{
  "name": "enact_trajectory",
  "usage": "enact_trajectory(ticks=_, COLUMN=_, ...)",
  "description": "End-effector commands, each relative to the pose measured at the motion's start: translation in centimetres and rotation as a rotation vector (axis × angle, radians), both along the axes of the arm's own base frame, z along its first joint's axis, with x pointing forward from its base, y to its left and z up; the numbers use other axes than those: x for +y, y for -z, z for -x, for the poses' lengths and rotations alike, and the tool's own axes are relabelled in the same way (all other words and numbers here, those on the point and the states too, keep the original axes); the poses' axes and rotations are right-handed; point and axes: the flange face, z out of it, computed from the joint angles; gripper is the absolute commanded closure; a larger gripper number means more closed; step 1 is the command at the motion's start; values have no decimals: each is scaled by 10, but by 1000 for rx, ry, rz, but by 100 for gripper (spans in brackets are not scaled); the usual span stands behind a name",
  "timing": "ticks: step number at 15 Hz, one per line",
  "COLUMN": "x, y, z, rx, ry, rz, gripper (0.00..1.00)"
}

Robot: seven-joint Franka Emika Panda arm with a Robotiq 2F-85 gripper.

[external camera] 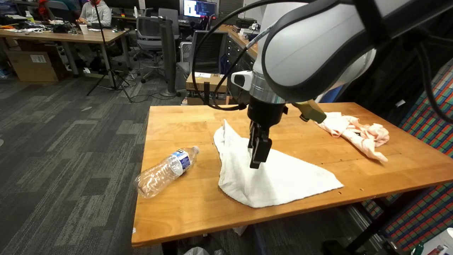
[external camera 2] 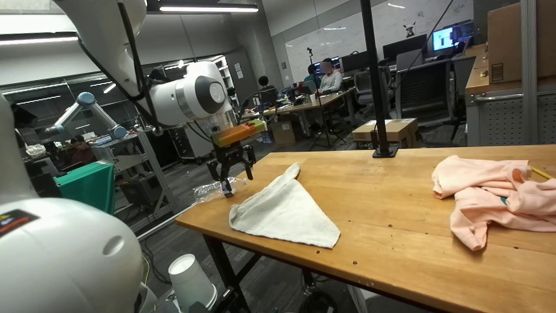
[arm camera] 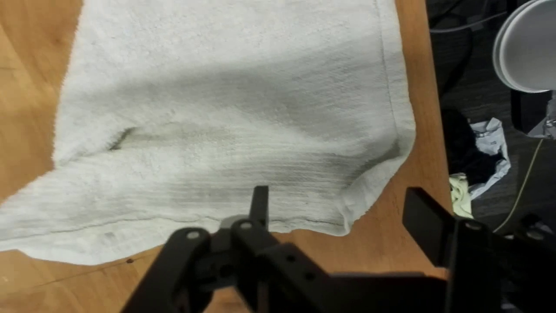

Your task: Fold the towel twice

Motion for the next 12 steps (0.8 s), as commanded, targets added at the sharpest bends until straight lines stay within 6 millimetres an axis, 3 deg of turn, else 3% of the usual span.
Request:
enact_trajectory(ticks=1, x=-40, y=-26, z=-18, rx=-88, ry=45, rz=-44, gripper=0)
enact_trajectory(ticks=6, x=-109, y=-47, z=-47, rx=-174, ry=174, rz=-69, gripper=0)
enact_trajectory(ticks=12, x=-190, y=-47, z=-51, rx=-164, ry=358, rz=-64, gripper=0)
